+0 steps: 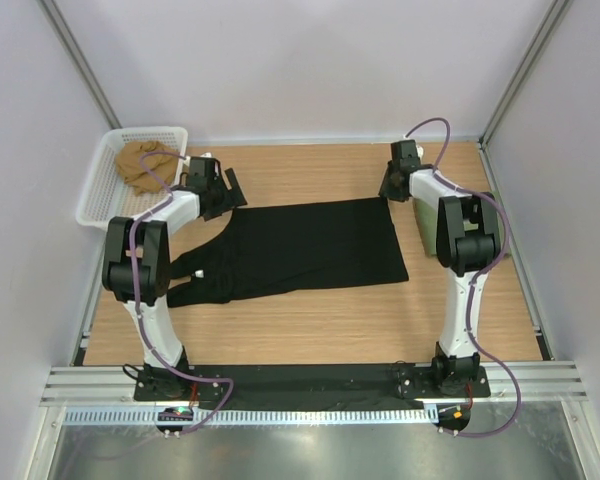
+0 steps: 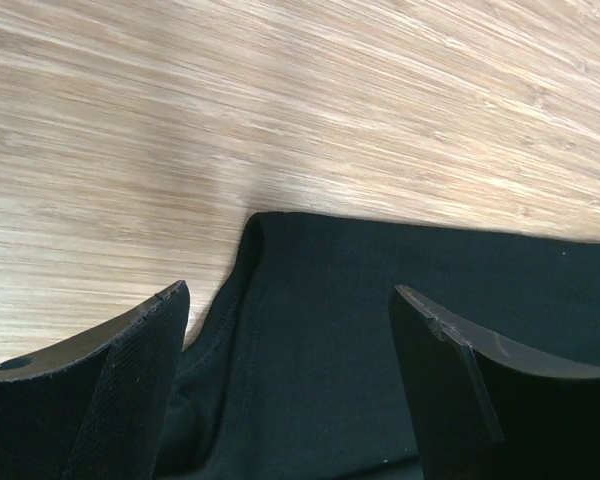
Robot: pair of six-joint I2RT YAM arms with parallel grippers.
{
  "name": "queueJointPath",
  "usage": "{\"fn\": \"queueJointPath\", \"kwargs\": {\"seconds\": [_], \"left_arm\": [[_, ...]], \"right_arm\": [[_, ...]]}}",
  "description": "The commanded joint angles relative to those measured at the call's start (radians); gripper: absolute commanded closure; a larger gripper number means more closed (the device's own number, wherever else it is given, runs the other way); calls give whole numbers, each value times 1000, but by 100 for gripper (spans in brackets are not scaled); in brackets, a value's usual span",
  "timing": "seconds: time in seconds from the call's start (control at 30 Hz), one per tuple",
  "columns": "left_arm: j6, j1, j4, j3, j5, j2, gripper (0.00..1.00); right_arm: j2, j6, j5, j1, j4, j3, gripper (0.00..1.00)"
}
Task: Fold and stack the tank tops
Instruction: Fold the tank top
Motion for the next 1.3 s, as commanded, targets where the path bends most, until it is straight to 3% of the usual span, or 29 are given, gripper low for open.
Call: {"fn": "queueJointPath", "kwargs": {"seconds": [0.0, 0.1, 0.2, 0.3, 0.67, 0.93, 1.0, 1.07, 1.13, 1.27], "left_arm": [[37, 7, 17, 45, 9, 8, 19], [45, 7, -5, 61, -1, 20, 19], [49, 7, -11, 71, -5, 31, 20], [52, 7, -38, 97, -5, 54, 23], [49, 7, -118, 186, 2, 150, 36], [46, 4, -155, 262, 21, 230, 60], [46, 4, -158, 270, 25, 239, 72], [48, 4, -158, 270, 32, 236, 90], [57, 4, -157, 264, 25, 213, 100], [62, 4, -120, 197, 6, 146, 100]], "right_arm": [[17, -20, 8, 10, -18, 52, 66], [36, -21, 18, 13, -33, 71, 69], [39, -23, 18, 14, -35, 74, 80], [37, -29, 14, 16, -36, 72, 97], [19, -26, 11, 25, -17, 43, 99], [5, -33, -8, 33, -17, 37, 99], [-2, -36, -9, 37, -13, 34, 99], [-13, -41, -8, 37, -12, 31, 99], [-18, -43, -6, 37, -15, 35, 99], [-42, -35, 0, 37, -32, 43, 99]]}}
